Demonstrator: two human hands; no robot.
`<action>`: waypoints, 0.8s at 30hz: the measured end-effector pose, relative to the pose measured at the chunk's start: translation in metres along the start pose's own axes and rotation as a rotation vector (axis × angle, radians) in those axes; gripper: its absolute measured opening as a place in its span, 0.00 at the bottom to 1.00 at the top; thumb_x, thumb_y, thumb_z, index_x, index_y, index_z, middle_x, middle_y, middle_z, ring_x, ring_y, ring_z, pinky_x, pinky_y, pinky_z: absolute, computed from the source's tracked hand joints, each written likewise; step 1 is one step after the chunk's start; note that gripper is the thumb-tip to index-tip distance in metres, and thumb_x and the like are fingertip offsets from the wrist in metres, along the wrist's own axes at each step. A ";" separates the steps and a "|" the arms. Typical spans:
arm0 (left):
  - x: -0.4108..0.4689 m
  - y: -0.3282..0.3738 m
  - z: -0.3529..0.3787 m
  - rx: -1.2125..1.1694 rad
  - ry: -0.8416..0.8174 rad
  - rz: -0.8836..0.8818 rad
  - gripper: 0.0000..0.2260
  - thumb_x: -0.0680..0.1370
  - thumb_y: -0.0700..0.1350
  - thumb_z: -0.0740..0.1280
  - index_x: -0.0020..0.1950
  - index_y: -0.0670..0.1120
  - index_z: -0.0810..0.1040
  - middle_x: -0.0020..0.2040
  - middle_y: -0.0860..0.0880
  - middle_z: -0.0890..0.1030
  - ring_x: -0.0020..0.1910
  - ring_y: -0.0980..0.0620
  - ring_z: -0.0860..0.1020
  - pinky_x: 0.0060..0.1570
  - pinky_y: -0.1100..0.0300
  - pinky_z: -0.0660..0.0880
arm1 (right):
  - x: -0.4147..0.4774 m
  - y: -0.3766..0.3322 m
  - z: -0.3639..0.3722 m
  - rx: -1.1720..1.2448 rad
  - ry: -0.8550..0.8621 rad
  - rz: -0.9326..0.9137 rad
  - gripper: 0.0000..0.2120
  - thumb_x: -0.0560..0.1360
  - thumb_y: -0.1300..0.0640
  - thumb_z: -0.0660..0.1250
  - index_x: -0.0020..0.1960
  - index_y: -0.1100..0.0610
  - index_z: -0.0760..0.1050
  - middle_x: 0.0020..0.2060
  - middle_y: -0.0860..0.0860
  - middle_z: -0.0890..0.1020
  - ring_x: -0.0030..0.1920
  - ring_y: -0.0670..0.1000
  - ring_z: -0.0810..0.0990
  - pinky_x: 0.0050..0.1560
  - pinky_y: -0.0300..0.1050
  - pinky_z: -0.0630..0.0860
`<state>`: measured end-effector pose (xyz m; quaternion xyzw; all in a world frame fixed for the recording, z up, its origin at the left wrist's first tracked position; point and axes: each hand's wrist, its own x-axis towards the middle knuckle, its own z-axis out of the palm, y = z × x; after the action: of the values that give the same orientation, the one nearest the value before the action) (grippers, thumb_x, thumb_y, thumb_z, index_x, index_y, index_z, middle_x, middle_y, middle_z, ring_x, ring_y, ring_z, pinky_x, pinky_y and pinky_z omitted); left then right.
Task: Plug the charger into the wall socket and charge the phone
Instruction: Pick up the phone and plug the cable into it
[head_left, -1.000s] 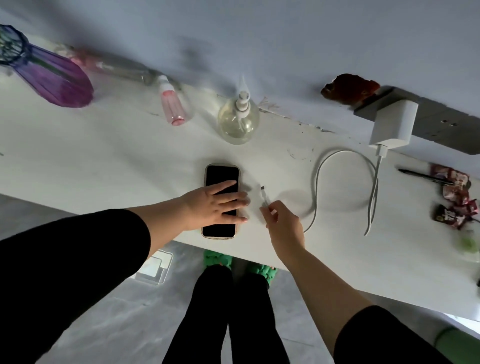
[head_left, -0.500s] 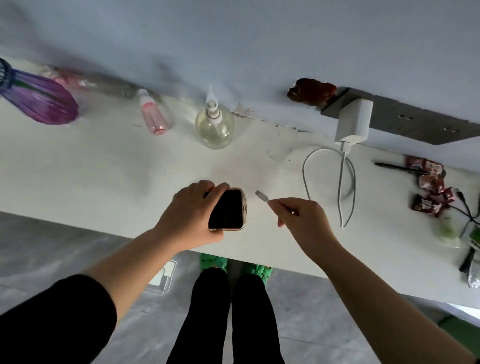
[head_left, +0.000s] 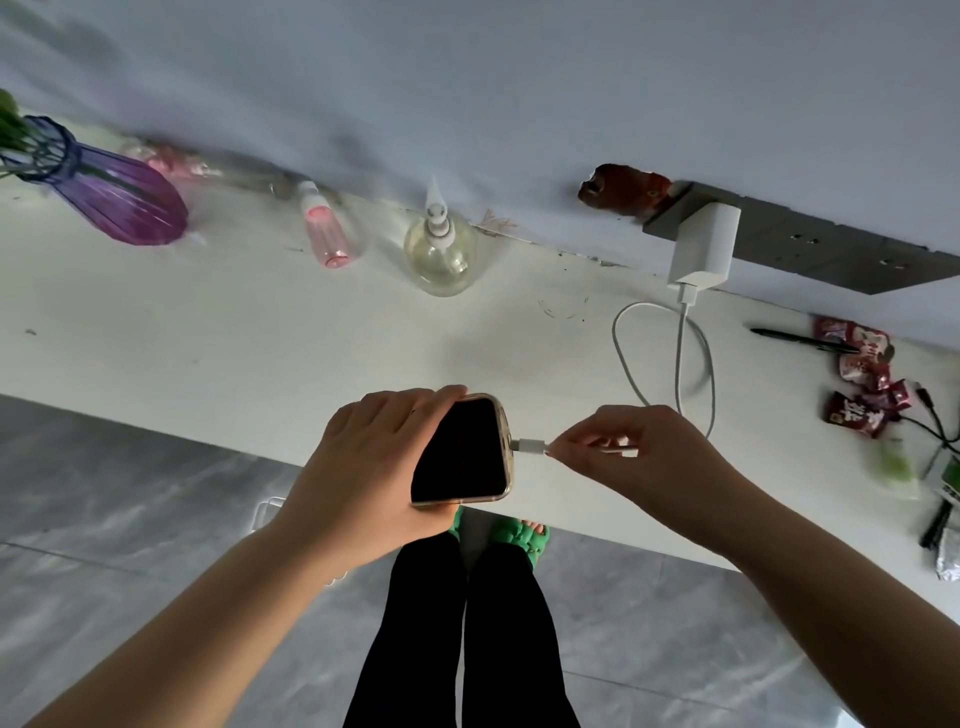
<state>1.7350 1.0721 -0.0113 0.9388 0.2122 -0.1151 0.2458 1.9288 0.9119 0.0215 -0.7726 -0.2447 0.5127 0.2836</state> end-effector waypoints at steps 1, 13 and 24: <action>-0.001 0.001 0.001 -0.005 -0.003 -0.007 0.36 0.62 0.57 0.67 0.70 0.53 0.65 0.61 0.54 0.76 0.57 0.47 0.76 0.56 0.51 0.73 | 0.000 0.001 0.001 -0.010 -0.002 0.002 0.04 0.70 0.46 0.72 0.40 0.45 0.83 0.38 0.39 0.85 0.41 0.35 0.81 0.40 0.20 0.68; -0.003 0.012 0.004 0.071 -0.029 -0.002 0.35 0.63 0.56 0.67 0.70 0.52 0.67 0.59 0.53 0.78 0.57 0.46 0.76 0.55 0.50 0.73 | 0.002 0.006 0.000 -0.123 -0.012 -0.017 0.04 0.70 0.45 0.71 0.39 0.43 0.83 0.38 0.36 0.84 0.42 0.34 0.80 0.40 0.26 0.70; 0.004 0.020 0.006 0.115 -0.053 0.006 0.36 0.63 0.58 0.67 0.70 0.51 0.67 0.59 0.53 0.78 0.55 0.46 0.77 0.54 0.49 0.74 | 0.007 0.011 -0.006 -0.077 -0.029 0.017 0.04 0.71 0.48 0.71 0.39 0.46 0.83 0.38 0.37 0.84 0.40 0.34 0.81 0.38 0.27 0.69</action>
<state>1.7472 1.0549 -0.0092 0.9486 0.1958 -0.1515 0.1972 1.9373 0.9076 0.0117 -0.7773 -0.2617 0.5166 0.2459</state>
